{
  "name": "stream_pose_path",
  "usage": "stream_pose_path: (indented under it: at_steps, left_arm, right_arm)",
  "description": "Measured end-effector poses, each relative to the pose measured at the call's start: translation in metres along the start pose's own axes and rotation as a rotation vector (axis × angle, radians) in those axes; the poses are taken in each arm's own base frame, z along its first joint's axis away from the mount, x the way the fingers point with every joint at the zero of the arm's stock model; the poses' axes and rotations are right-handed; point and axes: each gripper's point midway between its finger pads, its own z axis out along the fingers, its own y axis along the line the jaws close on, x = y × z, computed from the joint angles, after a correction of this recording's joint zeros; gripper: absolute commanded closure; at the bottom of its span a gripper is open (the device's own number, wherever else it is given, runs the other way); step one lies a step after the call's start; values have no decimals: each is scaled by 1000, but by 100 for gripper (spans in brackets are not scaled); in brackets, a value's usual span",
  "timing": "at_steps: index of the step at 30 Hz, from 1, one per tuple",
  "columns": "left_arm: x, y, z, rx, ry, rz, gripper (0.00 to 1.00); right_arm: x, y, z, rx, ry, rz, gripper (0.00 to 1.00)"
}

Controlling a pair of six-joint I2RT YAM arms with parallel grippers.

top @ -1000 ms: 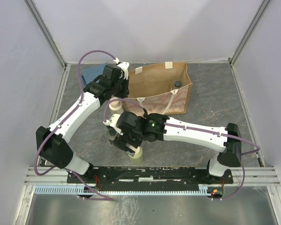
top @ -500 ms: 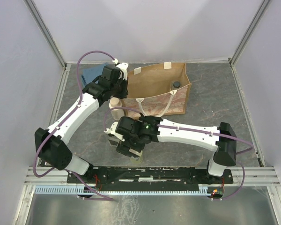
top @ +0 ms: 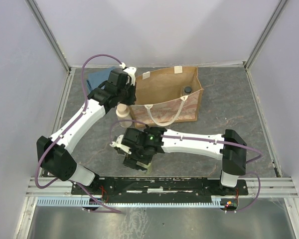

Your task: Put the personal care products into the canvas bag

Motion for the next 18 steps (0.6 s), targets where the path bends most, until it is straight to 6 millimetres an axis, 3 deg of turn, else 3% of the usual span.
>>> stream_pose_path:
  at_steps: [10, 18]
  left_arm:
    - [2, 1, -1, -5, 0, 0, 97]
    - [2, 1, -1, -6, 1, 0, 97]
  right_arm:
    - [2, 0, 18, -3, -6, -1, 9]
    - [5, -3, 25, 9, -9, 0, 20]
